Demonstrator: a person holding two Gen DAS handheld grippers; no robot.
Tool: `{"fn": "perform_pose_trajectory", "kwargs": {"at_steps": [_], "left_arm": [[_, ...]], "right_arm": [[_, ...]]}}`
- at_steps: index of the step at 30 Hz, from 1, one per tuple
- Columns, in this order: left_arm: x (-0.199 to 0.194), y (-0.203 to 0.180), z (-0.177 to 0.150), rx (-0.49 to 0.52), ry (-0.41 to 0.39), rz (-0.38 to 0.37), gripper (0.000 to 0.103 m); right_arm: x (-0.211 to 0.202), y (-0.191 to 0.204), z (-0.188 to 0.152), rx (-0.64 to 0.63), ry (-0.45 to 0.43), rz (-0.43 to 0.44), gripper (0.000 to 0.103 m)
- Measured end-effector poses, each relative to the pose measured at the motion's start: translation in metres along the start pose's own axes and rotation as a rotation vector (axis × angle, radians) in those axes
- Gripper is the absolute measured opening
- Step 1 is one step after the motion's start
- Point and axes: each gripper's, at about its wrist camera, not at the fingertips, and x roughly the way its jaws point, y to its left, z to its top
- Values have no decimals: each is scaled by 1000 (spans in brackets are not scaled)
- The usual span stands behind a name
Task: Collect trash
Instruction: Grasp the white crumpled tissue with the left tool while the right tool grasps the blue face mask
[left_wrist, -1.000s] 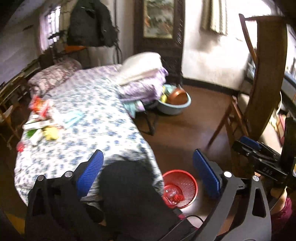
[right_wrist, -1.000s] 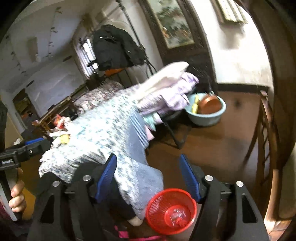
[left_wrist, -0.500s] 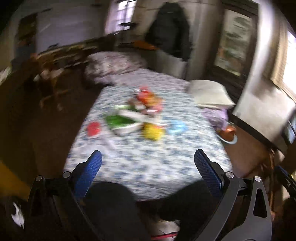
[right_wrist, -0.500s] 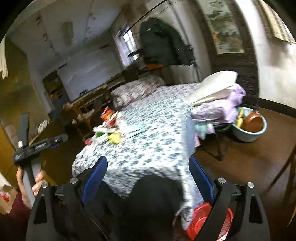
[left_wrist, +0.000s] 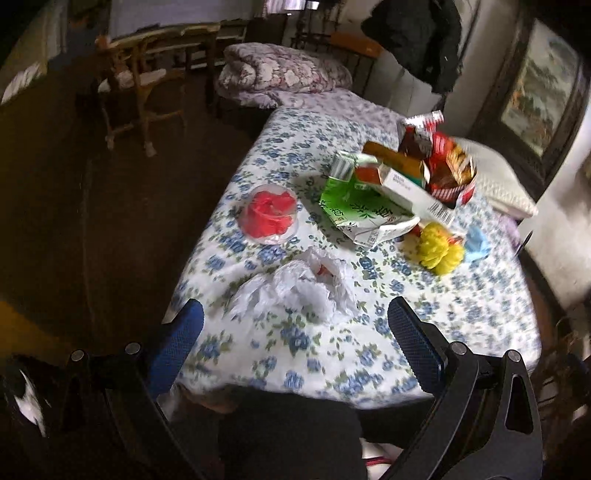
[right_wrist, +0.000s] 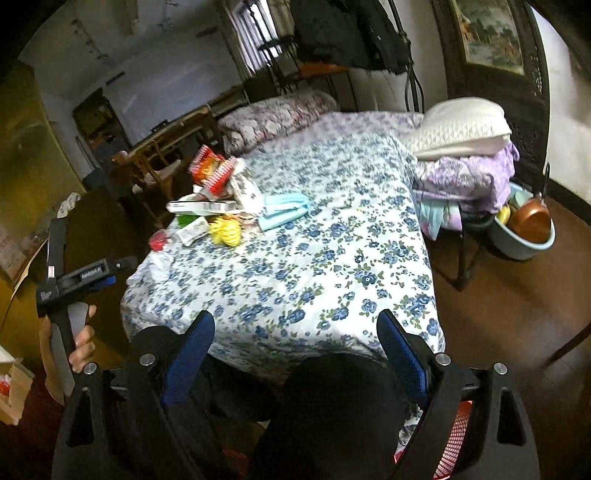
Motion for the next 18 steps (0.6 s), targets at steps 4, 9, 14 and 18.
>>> {"fn": "perform_pose_trajectory", "kwargs": {"at_steps": [4,9,14,18], "left_arm": [[22,-12,3,69,2,60,96],[48,-6,7,54,43,62,96],[56,7,8,-8,31,0,72],[47,0,9,-9,10,-122,35]], "right_arm": [[21,-3,11,23,26,9,88],[45,0,25,22,45,25,88],[65,3,37,28,51,28,88],[86,6,52,32,47,23,88]]}}
